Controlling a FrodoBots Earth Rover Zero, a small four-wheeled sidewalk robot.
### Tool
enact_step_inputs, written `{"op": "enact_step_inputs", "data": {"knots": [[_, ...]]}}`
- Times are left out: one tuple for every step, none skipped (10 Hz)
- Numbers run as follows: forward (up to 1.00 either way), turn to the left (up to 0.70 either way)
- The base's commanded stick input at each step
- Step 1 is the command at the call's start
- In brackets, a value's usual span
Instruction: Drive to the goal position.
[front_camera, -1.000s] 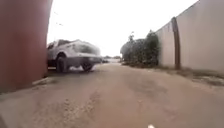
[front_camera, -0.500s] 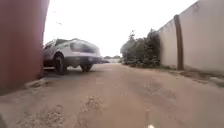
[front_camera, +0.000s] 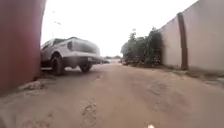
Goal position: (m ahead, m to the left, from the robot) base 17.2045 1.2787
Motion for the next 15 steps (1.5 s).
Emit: {"op": "enact_step_inputs", "data": {"knots": [[0.5,0.0],[0.5,0.0],[0.5,0.0],[0.5,0.0],[0.5,0.0],[0.5,0.0],[0.5,0.0],[0.5,0.0],[0.5,0.0],[0.5,0.0],[0.5,0.0],[0.5,0.0],[0.5,0.0],[0.5,0.0],[0.5,0.0]]}}
